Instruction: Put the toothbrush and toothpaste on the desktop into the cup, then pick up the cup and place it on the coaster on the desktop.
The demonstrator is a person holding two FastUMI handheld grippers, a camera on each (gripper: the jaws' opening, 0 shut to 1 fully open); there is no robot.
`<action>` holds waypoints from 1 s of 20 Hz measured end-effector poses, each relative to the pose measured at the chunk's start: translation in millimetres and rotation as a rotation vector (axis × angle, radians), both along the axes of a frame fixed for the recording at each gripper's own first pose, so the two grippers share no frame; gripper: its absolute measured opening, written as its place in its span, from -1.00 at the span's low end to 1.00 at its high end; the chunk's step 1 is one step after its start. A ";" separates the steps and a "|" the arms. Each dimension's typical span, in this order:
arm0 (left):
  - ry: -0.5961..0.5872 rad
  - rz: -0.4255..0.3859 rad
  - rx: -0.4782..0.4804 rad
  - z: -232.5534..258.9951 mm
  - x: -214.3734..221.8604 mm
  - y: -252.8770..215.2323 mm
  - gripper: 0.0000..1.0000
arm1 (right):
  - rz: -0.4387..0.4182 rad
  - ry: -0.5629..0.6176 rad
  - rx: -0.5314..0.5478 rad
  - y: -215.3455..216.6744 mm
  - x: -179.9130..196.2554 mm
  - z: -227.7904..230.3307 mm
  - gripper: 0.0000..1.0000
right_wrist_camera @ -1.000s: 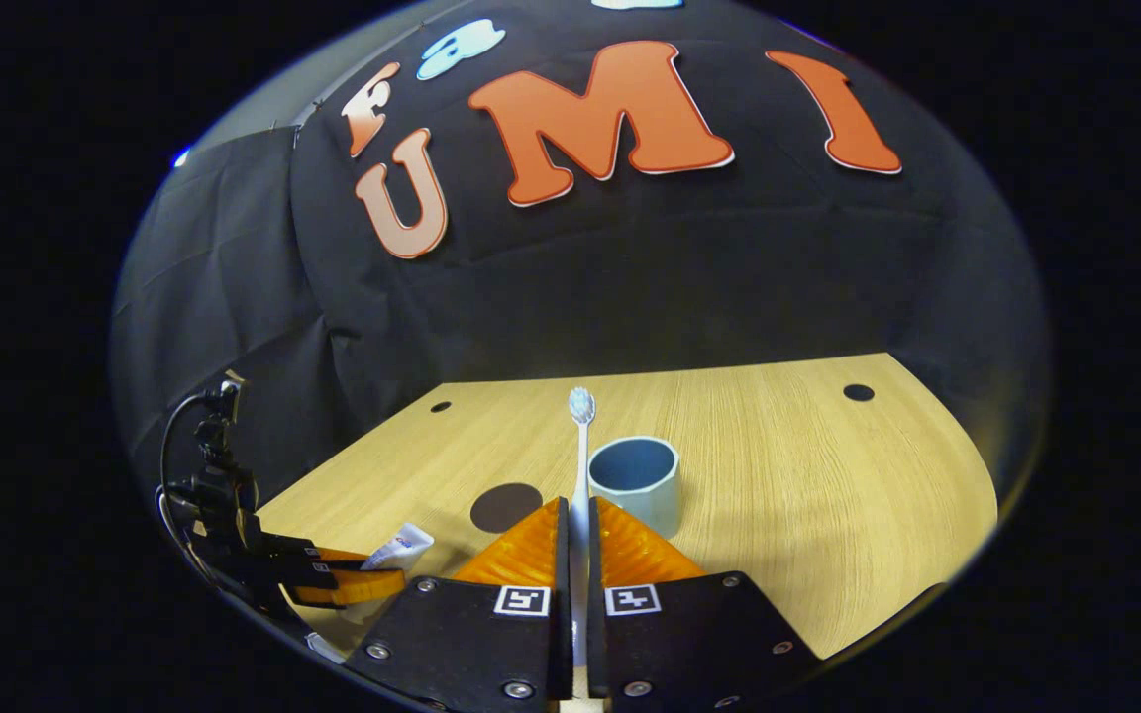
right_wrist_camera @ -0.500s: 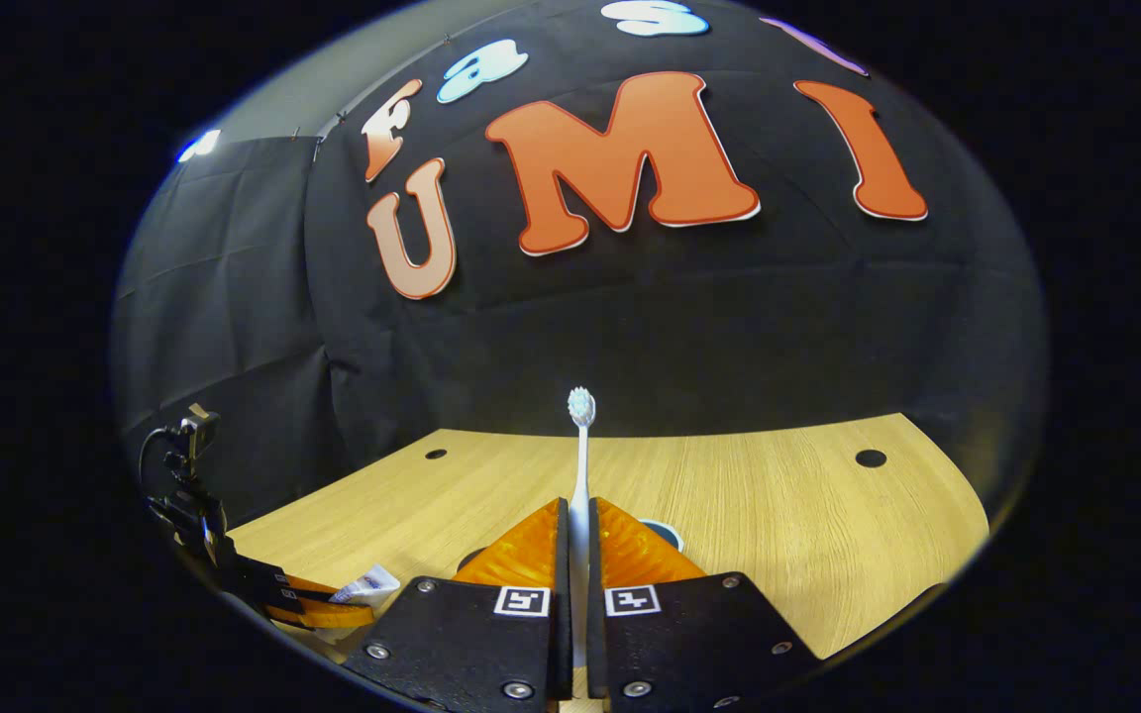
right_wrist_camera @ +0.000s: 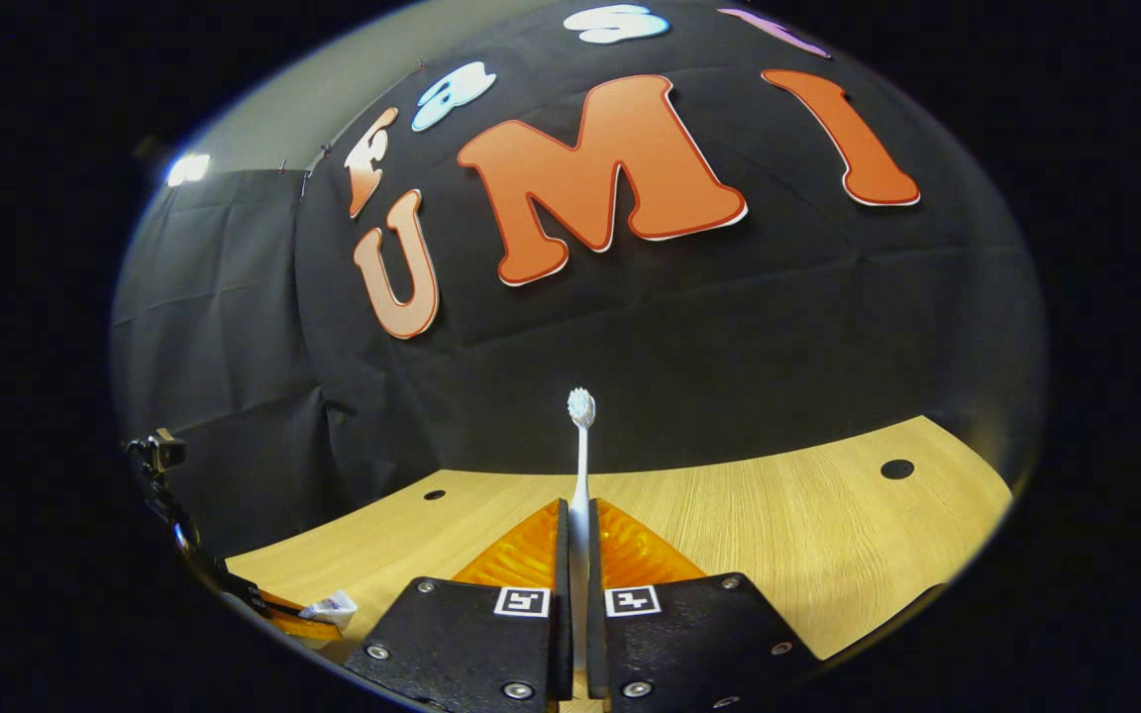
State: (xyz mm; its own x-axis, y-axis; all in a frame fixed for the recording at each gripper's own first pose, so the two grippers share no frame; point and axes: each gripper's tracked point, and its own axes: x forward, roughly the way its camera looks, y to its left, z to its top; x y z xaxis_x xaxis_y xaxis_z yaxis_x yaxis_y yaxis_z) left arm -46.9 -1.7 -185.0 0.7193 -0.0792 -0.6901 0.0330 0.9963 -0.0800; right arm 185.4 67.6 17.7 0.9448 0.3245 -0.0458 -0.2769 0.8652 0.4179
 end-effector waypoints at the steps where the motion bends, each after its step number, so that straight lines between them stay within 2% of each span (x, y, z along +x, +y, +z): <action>1: -0.003 0.003 0.000 0.3 -0.1 0.1 -0.70 | -0.003 -0.012 -0.001 -0.3 3.7 1.5 -0.88; 6: -0.024 0.009 -0.012 4.1 -0.6 1.2 -0.71 | 0.017 -0.074 0.058 5.4 17.4 7.4 -0.88; 9: -0.032 0.008 -0.020 4.3 0.1 1.3 -0.71 | 0.001 -0.120 0.023 5.8 24.2 7.9 -0.88; 11: -0.036 0.008 -0.025 5.4 -0.1 1.5 -0.70 | 0.022 -0.149 0.017 9.4 24.2 8.4 -0.88; 20: -0.039 0.035 -0.027 28.5 -5.1 7.0 -0.70 | 0.030 -0.161 -0.026 16.0 34.4 -18.7 -0.86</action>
State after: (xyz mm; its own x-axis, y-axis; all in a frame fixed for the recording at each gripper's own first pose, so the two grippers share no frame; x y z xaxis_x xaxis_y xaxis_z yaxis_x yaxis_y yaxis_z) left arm -52.0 5.3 -156.5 0.7481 -0.0723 -0.6597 0.0021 0.9943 -0.1065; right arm 219.8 83.6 -1.1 0.9305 0.3532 0.0970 -0.3643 0.8655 0.3437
